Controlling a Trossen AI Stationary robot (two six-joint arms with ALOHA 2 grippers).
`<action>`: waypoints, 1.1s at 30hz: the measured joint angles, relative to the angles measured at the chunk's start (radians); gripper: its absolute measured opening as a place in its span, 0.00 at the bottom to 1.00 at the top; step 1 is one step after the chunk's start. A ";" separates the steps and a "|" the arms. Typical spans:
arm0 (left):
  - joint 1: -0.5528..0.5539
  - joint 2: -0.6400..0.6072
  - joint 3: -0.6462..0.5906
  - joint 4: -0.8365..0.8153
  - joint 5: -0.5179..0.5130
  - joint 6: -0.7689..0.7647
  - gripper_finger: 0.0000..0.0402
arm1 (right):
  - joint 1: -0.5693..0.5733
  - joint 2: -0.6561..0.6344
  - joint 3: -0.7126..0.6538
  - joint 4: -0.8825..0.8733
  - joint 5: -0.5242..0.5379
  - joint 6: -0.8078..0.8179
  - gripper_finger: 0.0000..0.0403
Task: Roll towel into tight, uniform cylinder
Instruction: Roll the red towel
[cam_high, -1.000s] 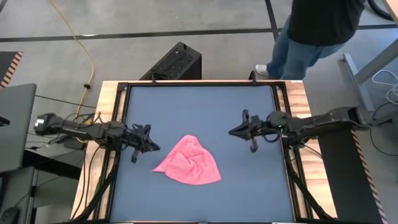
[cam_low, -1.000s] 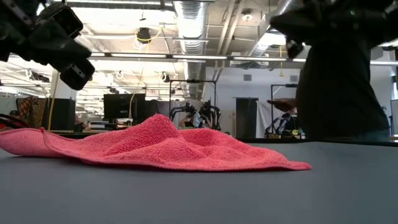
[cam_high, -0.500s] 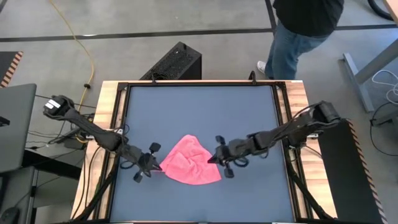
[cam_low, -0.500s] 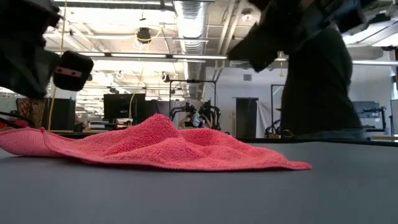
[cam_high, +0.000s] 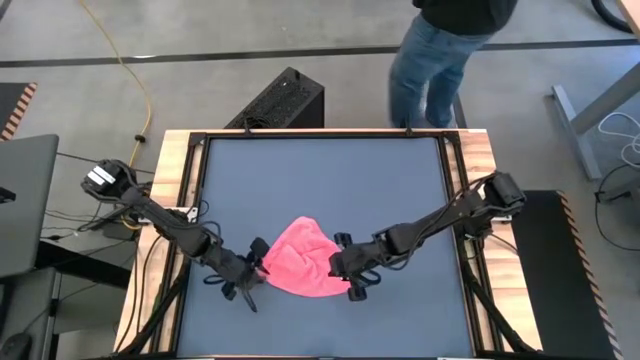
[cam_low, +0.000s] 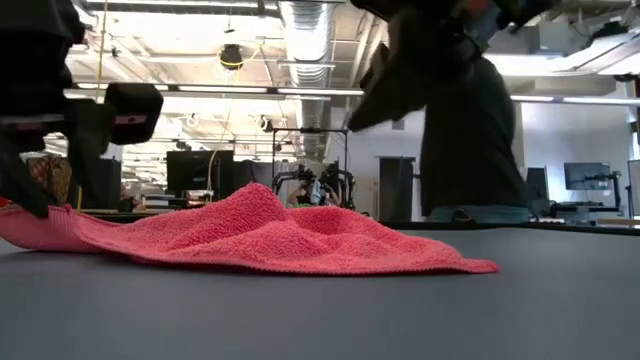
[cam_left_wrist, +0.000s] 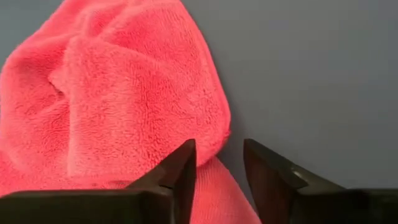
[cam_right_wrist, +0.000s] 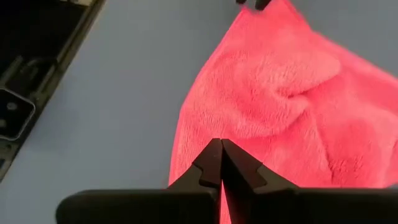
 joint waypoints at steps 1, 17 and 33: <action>0.000 0.016 0.004 0.001 0.000 0.006 0.35 | 0.005 0.001 -0.001 -0.027 0.000 0.000 0.10; 0.006 0.199 0.107 -0.003 0.021 0.050 0.32 | 0.067 0.002 -0.004 -0.186 -0.001 0.016 0.31; 0.008 0.160 0.106 -0.019 -0.005 0.071 0.00 | 0.126 0.035 -0.026 -0.196 0.062 0.025 0.31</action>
